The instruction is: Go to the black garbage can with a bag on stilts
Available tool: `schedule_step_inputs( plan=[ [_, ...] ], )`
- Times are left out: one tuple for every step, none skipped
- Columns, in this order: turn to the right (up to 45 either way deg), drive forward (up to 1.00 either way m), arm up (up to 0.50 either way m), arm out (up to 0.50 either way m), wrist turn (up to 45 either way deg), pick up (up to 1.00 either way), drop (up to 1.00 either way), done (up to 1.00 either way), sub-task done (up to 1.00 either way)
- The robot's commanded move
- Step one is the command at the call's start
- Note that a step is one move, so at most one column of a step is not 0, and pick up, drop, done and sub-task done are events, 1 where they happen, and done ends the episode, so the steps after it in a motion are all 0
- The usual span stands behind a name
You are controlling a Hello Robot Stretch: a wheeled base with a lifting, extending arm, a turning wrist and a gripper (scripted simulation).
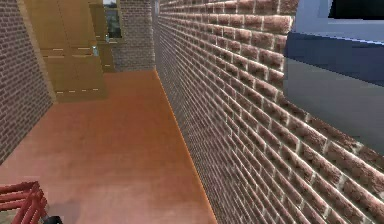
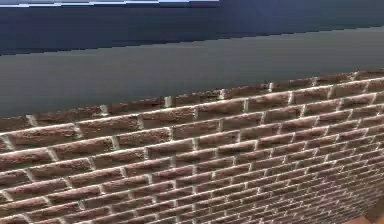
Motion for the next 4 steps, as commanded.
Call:
schedule_step_inputs(
  plan=[
    [-12.0, 0.00, 0.00, 0.00, 0.0, 0.00, 0.00, 0.00, 0.00],
    [0.0, 1.00, 0.00, 0.00, 0.0, 0.00, 0.00, 0.00, 0.00],
    [-3.0, 0.00, 0.00, 0.00, 0.0, 0.00, 0.00, 0.00, 0.00],
    [0.0, 1.00, 0.00, 0.00, 0.0, 0.00, 0.00, 0.00, 0.00]
  ],
)
